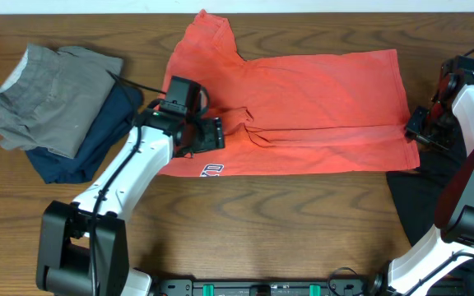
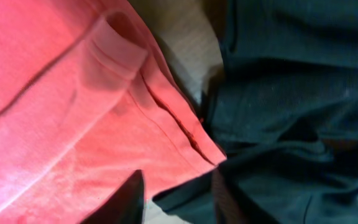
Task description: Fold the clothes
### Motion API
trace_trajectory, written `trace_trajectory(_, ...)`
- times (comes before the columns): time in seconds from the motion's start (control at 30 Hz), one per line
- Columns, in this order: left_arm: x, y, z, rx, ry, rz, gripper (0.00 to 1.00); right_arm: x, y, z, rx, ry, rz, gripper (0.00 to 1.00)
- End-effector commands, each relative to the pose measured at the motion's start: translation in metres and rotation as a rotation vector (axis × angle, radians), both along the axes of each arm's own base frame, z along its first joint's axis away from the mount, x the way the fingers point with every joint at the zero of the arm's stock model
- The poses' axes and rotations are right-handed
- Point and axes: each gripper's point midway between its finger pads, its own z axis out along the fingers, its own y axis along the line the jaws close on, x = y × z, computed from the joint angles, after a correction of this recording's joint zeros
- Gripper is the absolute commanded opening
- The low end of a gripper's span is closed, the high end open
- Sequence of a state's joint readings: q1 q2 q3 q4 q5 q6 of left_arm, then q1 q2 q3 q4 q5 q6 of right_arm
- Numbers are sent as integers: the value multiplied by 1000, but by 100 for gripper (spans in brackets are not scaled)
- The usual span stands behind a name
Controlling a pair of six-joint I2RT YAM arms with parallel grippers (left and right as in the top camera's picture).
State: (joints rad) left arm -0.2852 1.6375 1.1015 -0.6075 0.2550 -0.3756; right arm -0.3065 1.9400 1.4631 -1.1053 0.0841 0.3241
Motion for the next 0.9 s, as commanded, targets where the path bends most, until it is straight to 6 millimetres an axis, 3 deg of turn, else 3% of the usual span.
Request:
trace_trajectory(0.0,-3,26,-4,82,16,42,77,-7,-11,8,-49,4,-50,32)
trace_trajectory(0.2,-7,55,-11,119,60,96,77,-12,-31,38,-41,-70,-138,36)
trace_trajectory(0.3,-9,61,-15,117,78,115,77,-23,-44,42,-41,-64,-174,31)
trace_trajectory(0.4,-14,62,-19,120,100,115,77,-38,-52,32,-25,-18,-179,1)
trace_trajectory(0.47,-17,61,-22,117,111,112,77,-47,-50,21,13,8,-157,1)
trace_trajectory(0.67,-20,62,-24,119,119,112,77,-68,-16,-22,196,23,-51,1)
trace_trajectory(0.87,-20,62,-24,119,120,112,77,-83,-4,-52,222,31,-33,1)
